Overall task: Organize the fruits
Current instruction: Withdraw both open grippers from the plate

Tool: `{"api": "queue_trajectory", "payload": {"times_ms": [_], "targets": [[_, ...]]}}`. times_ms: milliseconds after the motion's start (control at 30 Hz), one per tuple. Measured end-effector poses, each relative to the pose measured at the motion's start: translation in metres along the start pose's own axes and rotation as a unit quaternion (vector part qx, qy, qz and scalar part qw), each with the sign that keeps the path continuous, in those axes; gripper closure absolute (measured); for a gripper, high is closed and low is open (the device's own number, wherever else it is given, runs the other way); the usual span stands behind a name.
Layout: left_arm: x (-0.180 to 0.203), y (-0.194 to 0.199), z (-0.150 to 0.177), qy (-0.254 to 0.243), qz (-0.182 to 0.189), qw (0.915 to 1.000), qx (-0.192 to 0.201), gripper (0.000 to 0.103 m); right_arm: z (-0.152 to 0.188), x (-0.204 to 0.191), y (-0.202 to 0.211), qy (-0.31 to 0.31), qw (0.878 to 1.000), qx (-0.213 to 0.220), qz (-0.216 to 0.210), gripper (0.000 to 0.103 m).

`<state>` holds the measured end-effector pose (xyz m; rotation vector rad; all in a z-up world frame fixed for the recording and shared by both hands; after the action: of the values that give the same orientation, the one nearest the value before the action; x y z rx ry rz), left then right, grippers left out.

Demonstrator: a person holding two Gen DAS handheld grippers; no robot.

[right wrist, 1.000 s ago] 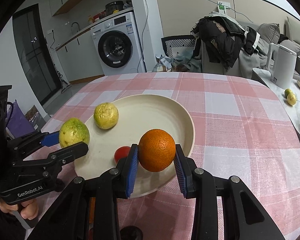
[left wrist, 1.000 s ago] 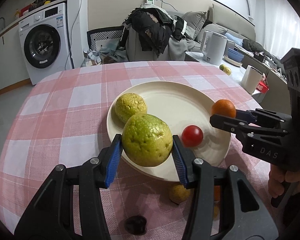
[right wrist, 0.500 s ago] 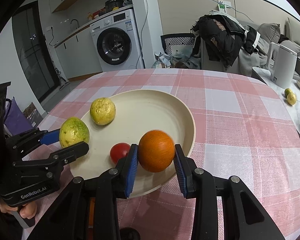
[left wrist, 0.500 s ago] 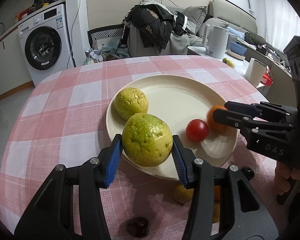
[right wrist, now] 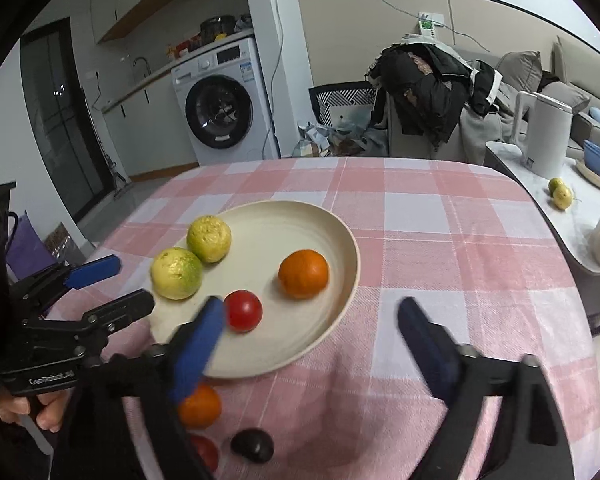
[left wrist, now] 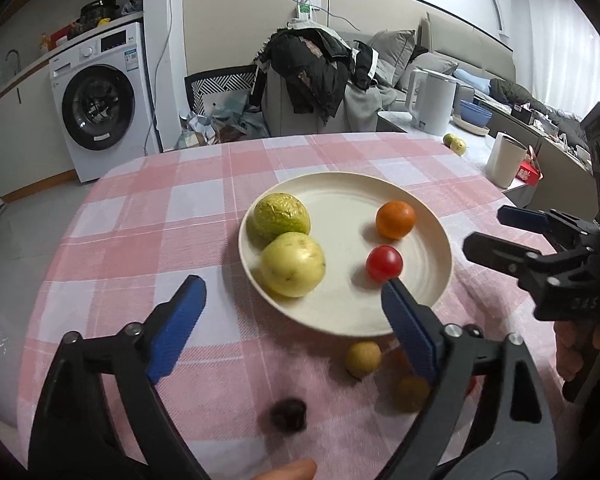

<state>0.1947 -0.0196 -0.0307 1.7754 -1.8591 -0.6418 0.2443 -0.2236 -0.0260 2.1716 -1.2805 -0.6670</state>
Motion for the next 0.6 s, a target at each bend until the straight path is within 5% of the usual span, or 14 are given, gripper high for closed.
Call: {"api": "queue_trajectory", "payload": {"times_ms": [100, 600], "targets": [[-0.001, 0.017, 0.006, -0.008, -0.008, 0.9999, 0.006, 0.0, 0.005, -0.002, 0.01, 0.004, 1.0, -0.001, -0.003, 0.0], [-0.01, 0.064, 0.031, -0.004, -0.006, 0.9999, 0.013, 0.001, 0.034, -0.019, 0.039, 0.041, 0.999, -0.017, -0.003, 0.0]]}}
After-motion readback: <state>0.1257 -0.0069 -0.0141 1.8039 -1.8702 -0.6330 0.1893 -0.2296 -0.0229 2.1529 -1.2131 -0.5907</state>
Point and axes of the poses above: each gripper's, at about its wrist camera, not at the fingertips, and y roughly against the way its jaws point, x to its right, z to its underside, the point moved 4 cm from there along -y, roughly the way its jaws point
